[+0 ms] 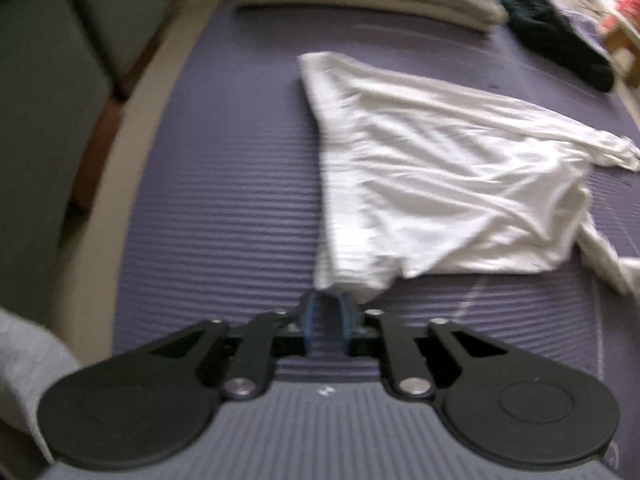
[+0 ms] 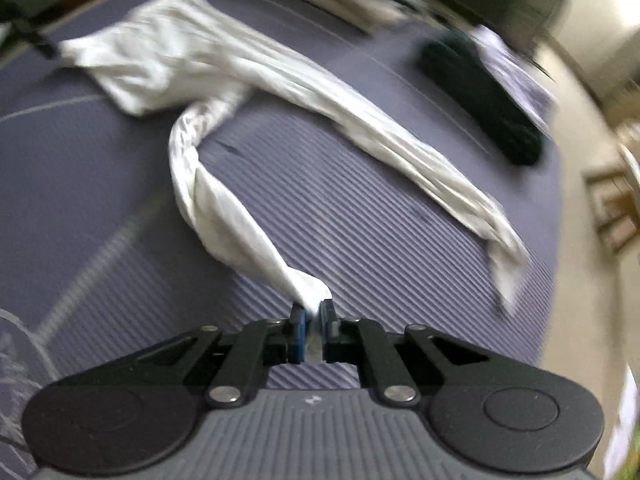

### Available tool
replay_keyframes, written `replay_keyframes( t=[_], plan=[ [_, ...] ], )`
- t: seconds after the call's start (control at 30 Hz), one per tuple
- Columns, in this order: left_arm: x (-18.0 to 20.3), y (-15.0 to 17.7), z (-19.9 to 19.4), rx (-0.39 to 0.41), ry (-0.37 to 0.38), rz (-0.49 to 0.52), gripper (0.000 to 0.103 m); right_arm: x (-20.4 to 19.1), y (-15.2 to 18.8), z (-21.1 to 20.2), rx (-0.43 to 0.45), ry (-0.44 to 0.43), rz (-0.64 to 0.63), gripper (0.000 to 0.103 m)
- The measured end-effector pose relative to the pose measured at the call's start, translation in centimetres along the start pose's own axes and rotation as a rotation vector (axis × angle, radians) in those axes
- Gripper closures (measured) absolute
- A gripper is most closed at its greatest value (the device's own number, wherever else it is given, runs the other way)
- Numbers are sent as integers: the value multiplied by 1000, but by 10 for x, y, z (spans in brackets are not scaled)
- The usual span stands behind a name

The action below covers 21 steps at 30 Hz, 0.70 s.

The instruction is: Fold clothes

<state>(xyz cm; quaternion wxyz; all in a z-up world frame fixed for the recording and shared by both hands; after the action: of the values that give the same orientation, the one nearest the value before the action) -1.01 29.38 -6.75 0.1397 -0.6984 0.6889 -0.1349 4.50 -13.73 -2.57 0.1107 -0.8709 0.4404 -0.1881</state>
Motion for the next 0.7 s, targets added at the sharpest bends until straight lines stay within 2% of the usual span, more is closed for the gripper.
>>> replay_keyframes(
  t=[0.23, 0.33, 0.43, 0.47, 0.5, 0.7],
  plan=[
    [21, -9, 12, -11, -18, 91, 52, 56, 13, 4, -11, 149, 97, 98],
    [24, -12, 19, -29, -41, 113, 52, 79, 12, 8, -8, 206, 145, 98],
    [23, -13, 27, -41, -52, 120, 57, 100, 8, 15, -5, 261, 182, 98],
    [23, -13, 30, -48, -57, 121, 63, 106, 7, 19, -7, 279, 188, 98],
    [23, -13, 33, -53, -60, 123, 78, 110, 7, 23, -10, 295, 192, 98],
    [23, -14, 32, -38, -118, 157, 80, 129, 7, 41, -30, 387, 164, 98]
  ],
)
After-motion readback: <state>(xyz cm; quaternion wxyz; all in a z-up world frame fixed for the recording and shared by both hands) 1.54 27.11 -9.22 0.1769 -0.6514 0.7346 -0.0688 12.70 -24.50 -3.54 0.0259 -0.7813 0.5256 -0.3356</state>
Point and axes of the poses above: each gripper's, at about its wrist camera, not at the fingertips, and z roughly the way its jaws point, x to its right, y to its underside, the point moved 3 cm from there along z, roughly the way its jaws point, and after that the axes turned 11 degrees about z, right-handed, at the moved point
